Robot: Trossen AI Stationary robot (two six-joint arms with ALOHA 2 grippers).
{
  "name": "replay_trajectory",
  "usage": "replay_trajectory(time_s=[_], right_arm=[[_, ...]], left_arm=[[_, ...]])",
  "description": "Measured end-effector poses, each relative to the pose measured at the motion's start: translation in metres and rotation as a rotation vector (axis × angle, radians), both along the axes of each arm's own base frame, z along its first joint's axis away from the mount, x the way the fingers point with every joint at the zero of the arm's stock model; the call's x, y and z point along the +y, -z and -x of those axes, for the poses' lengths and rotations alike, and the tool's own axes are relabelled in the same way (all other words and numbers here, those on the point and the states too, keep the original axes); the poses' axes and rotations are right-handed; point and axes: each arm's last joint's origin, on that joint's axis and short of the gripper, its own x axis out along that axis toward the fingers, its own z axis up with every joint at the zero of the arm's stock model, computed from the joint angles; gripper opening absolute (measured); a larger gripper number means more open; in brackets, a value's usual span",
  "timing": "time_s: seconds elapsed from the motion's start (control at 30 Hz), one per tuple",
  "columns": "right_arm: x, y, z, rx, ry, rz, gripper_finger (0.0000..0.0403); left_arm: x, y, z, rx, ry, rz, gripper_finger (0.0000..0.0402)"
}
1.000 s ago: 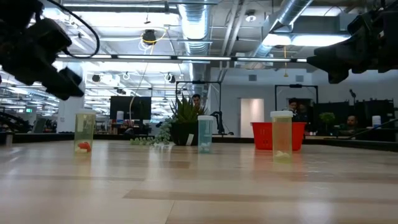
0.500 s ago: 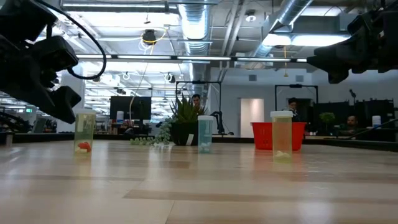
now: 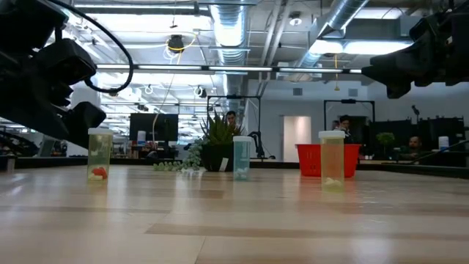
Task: Pick and place pill bottles into a basket
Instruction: Put the top left yellow pill bottle into the red basket
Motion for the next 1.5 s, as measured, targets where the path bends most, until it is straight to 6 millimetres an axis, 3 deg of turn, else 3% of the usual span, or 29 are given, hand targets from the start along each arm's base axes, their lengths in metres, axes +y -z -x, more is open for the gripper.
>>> replay_trajectory(time_s=[0.3,0.67,0.8,1.2,1.33,1.5], right_arm=[[0.0,0.0,0.0,0.0,0.0,0.0,0.0173],[0.0,0.0,0.0,0.0,0.0,0.0,0.0173],[0.0,0.0,0.0,0.0,0.0,0.0,0.0173],[0.0,0.0,0.0,0.0,0.0,0.0,0.0173],[0.0,0.0,0.0,0.0,0.0,0.0,0.0173],[0.0,0.0,0.0,0.0,0.0,0.0,0.0173]], left_arm=[[-0.004,0.009,-0.01,-0.023,-0.022,-0.062,0.0248],[-0.013,0.004,-0.034,-0.042,0.031,-0.148,0.0244],[-0.015,0.005,-0.04,-0.029,0.037,-0.157,0.0219],[-0.014,0.003,-0.041,-0.04,-0.003,-0.181,0.0095],[-0.012,0.0,-0.044,-0.056,-0.027,-0.184,0.0091],[-0.012,-0.022,-0.064,-0.145,-0.057,-0.25,0.0117]])
